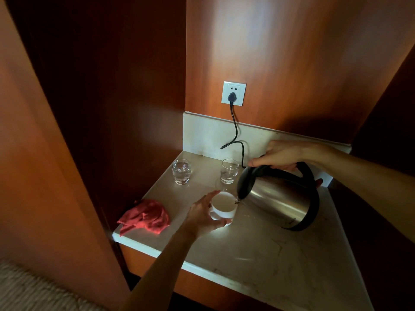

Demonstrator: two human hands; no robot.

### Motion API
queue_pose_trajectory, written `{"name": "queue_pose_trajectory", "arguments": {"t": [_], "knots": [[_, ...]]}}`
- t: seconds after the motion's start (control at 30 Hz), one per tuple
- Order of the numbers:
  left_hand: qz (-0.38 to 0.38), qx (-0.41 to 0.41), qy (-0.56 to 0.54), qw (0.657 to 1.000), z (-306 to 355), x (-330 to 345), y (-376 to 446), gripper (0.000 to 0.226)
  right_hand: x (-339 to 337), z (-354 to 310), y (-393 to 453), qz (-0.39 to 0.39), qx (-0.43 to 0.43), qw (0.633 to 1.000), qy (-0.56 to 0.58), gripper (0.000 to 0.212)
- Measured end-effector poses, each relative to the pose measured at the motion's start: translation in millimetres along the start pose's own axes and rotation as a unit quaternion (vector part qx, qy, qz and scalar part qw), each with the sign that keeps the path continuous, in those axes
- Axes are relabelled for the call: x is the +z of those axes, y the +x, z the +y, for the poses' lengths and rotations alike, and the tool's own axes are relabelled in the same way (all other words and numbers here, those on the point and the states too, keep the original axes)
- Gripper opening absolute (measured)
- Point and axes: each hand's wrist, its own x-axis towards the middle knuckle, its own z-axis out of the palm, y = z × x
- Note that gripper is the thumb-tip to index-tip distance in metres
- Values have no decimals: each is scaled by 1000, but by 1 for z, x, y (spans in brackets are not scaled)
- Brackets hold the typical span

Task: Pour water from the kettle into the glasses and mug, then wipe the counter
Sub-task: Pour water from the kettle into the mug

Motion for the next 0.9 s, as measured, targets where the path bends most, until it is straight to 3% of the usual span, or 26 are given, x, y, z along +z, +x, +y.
{"name": "queue_pose_trajectory", "arguments": {"t": [0.9], "knots": [[-9, 3, -10, 1000, 1, -2, 1, 101, -6, -11, 4, -26, -1, 998, -49, 65]]}}
